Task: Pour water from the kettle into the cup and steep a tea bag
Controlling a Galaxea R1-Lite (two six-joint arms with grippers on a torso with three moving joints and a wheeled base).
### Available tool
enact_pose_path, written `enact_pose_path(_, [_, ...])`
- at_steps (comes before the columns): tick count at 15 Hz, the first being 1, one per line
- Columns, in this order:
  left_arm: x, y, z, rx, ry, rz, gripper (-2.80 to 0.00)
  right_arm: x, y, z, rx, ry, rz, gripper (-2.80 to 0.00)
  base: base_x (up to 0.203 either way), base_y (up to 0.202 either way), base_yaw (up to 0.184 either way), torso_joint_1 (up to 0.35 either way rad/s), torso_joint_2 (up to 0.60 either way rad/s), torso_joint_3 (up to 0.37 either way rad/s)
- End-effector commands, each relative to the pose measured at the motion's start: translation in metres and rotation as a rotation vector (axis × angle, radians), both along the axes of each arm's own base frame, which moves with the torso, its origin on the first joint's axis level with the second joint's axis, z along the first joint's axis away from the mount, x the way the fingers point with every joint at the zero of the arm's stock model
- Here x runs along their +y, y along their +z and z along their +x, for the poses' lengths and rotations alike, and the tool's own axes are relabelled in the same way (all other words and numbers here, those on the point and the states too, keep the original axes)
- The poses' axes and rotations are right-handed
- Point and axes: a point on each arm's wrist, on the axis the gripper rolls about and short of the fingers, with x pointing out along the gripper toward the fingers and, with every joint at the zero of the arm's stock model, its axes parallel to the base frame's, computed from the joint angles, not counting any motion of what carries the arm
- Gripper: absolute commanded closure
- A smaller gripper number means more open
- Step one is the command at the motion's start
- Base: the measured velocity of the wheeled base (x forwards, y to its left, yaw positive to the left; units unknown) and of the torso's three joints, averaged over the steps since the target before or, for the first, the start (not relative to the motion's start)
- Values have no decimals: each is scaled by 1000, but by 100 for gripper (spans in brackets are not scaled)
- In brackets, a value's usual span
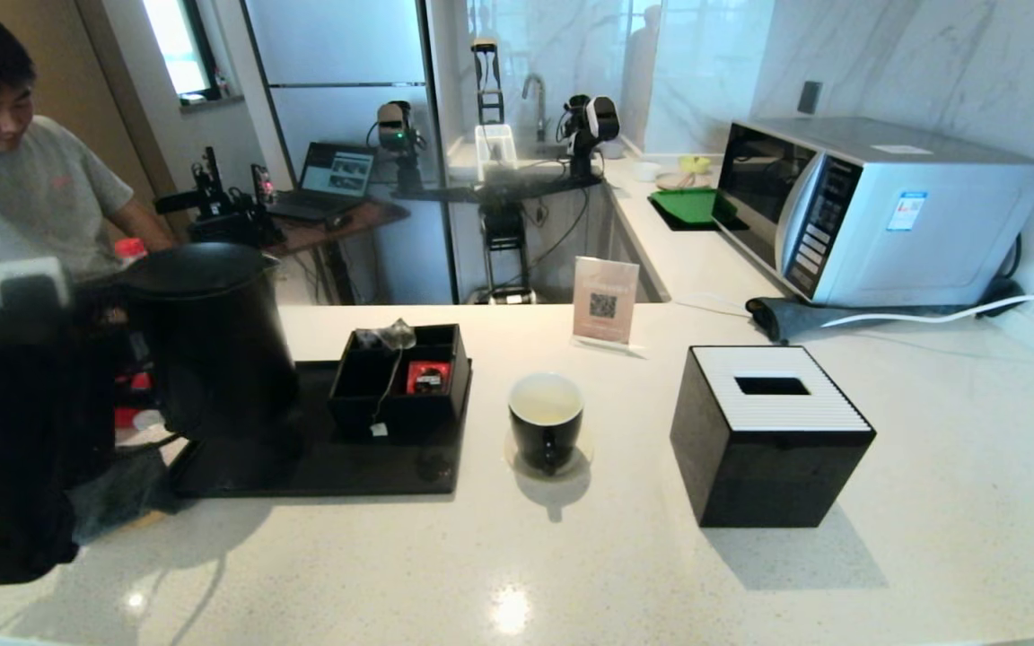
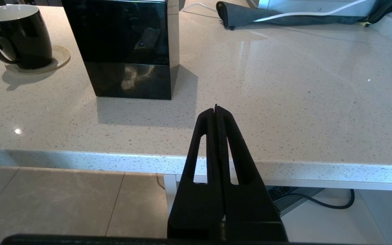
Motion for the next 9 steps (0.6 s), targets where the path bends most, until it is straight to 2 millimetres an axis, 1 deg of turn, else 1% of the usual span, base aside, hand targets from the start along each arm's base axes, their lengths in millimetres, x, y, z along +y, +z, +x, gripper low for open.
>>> enact_pose_path(1, [2,-24,12,28,0,-29,0,0,0,0,1,1,-1,0,0,0,0,0,0,0])
enact_pose_path(4, [3,-37,15,47,-2,-64,0,0,0,0,1,2,-1,0,0,0,0,0,0,0])
enact_pose_path(9, [8,-51,21,76,12,-82,0,0,0,0,1,1,-1,0,0,0,0,0,0,0])
